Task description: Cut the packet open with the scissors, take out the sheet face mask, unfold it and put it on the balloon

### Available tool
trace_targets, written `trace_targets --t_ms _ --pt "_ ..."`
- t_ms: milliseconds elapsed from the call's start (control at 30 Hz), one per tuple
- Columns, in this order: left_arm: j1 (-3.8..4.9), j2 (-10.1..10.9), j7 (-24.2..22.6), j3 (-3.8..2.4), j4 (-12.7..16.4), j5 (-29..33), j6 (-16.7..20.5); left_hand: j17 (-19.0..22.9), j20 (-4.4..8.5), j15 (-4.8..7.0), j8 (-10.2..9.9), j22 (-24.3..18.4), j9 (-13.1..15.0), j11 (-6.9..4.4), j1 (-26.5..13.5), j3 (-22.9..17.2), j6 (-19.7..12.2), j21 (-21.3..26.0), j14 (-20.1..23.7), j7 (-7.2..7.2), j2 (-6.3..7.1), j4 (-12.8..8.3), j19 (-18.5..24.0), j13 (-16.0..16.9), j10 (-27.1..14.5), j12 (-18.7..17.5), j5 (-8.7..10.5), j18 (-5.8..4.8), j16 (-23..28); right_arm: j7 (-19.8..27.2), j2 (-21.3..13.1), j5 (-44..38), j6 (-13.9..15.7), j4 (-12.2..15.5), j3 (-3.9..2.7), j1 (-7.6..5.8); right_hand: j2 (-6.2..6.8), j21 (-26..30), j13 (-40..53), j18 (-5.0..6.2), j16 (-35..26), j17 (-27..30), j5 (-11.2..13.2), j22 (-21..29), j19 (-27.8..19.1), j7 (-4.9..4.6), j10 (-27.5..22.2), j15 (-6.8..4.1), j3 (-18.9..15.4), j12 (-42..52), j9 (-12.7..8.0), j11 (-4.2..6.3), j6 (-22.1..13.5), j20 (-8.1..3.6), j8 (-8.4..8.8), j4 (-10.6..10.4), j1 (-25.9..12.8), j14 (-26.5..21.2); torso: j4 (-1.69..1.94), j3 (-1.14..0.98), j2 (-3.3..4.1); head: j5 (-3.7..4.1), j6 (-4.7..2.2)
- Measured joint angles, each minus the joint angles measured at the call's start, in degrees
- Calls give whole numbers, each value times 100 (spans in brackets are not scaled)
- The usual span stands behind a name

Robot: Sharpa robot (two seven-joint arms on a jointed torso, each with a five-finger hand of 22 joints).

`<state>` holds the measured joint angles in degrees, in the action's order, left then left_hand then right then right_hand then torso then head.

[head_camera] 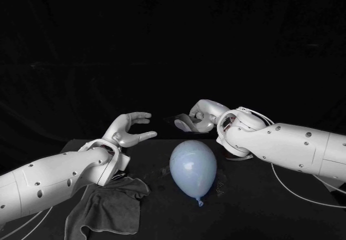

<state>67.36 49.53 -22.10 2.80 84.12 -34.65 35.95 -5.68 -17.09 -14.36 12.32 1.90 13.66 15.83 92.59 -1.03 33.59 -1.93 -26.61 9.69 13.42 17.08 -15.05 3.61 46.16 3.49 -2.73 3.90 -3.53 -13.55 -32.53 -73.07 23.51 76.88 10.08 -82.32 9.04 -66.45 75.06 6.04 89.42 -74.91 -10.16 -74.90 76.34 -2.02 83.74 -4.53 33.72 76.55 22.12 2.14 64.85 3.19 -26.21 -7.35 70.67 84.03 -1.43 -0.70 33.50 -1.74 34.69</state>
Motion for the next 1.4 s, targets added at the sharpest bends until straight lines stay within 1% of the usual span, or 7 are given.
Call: trace_targets --t_ms 133,200,367,567,767,1033,1400 --pt "0 73 -2 -2 101 145 116 -243 21 136 360 107 222 -202 -65 -147 820 -183 -1058 102 -65 2 -660 35 141 184 0 0 -319 -364 164 -105 14 -246 -2 0 -6 -43 -3 0 20 -1 -93 -2 21 7 10 0 16 10 0 10 -9 21 -37 16 -36 0 2 1 0 39 -31" --pt "0 80 14 -3 163 196 173 -427 49 278 565 306 282 -313 -235 -300 1121 -556 -1652 158 -235 -29 -1931 77 473 410 -16 5 -719 -521 248 -154 26 -361 -2 3 9 -67 -5 -77 29 -1 -150 -3 42 5 10 0 87 35 1 10 -12 0 -43 87 -112 0 3 4 -1 60 -42" --pt "0 -50 249 -3 299 277 228 -829 98 587 836 508 357 -520 -766 -384 1403 -1074 -2599 242 -386 -34 -3026 120 881 746 -16 479 -1647 -906 473 -288 71 -614 -4 19 25 -128 -9 -79 29 -5 -428 -4 74 5 10 -19 96 83 1 10 -16 9 -131 96 -203 -20 3 8 -3 107 -71" --pt "-1 -462 743 -2 305 288 29 -1751 670 1106 930 898 368 -868 -1409 -179 1615 -2048 -4266 128 -575 -41 -4586 225 1554 1147 -38 589 -3427 -1189 657 -509 107 -703 -5 54 32 -200 -16 -80 29 -5 -715 -5 135 13 10 -35 119 161 9 10 -24 26 -199 121 -332 -5 -1 7 -1 126 -99" --pt "8 -912 1329 -2 77 291 -322 -2308 869 1201 1001 1036 371 -948 -2299 223 1666 -2357 -4302 76 -566 -3 -4824 325 1734 1282 -38 588 -4263 -1402 794 -912 97 -749 -4 73 31 -255 -15 -80 24 -4 -895 -4 155 15 21 -42 116 189 82 21 -25 10 -221 152 -406 2 -8 0 4 143 -119" --pt "185 -1290 1943 -15 -232 257 -541 -2416 783 1082 1028 1025 381 -814 -2929 799 1426 -2344 -3867 188 -208 24 -4631 346 1473 1282 -38 583 -4366 -1604 880 -1425 24 -747 -5 116 38 -355 -12 -81 38 1 -1226 0 196 24 31 -41 102 287 84 32 -34 10 -309 170 -504 1 -7 -5 9 152 -130" --pt "260 -1426 2290 -17 -332 158 -543 -2422 686 1023 1137 968 430 -793 -3600 806 1354 -2263 -3581 218 -248 31 -4432 381 1310 1382 -38 583 -4305 -1756 915 -1942 -95 -621 -5 204 61 -468 -10 -82 38 -1 -1401 -3 258 27 20 -74 95 362 87 61 -33 -9 -398 195 -586 -8 -2 -3 9 160 -108"
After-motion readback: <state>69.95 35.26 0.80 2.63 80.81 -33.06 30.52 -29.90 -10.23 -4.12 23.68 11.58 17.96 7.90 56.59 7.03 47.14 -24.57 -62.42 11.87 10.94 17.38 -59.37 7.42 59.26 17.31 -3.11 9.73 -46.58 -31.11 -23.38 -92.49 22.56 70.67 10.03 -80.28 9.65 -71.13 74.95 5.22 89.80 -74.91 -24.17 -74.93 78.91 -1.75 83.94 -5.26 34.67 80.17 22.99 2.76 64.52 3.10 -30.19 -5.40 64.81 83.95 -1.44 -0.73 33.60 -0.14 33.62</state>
